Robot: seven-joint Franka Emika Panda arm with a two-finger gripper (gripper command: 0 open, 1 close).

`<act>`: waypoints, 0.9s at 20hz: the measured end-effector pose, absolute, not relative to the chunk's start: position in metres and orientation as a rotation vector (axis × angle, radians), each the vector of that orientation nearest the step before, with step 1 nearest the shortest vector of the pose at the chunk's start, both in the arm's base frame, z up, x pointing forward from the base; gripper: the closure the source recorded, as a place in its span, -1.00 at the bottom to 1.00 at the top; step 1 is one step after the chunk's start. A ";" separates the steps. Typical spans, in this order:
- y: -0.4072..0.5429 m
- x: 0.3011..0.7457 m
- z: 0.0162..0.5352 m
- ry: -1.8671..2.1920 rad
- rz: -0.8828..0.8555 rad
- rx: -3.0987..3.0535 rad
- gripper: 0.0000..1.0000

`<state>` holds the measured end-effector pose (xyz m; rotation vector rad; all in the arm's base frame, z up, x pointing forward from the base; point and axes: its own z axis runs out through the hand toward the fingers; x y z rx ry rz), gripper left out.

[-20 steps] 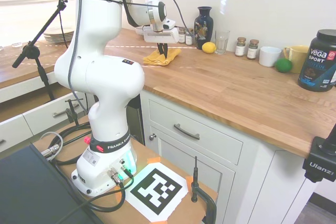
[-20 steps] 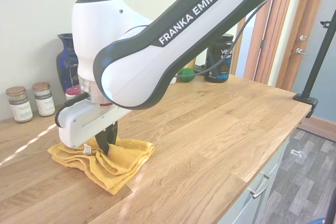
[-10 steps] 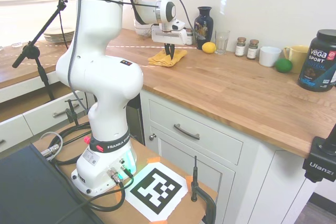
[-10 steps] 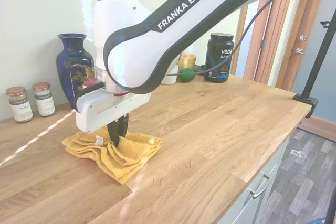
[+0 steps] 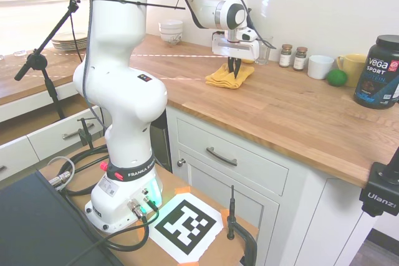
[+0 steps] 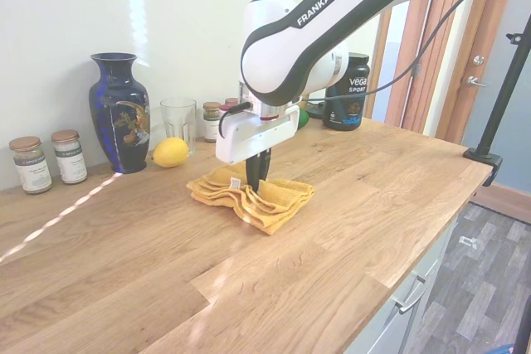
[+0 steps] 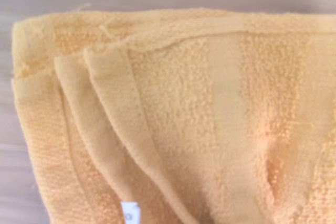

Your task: Wipe the counter

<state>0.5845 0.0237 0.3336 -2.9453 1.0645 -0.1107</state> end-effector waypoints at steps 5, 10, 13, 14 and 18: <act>-0.065 0.578 0.340 1.106 -0.091 -2.920 1.00; -0.143 0.564 0.341 1.151 -0.074 -2.886 1.00; -0.191 0.555 0.337 1.181 -0.061 -2.852 1.00; -0.206 0.552 0.335 1.192 -0.060 -2.840 1.00; -0.263 0.542 0.333 1.228 -0.060 -2.794 1.00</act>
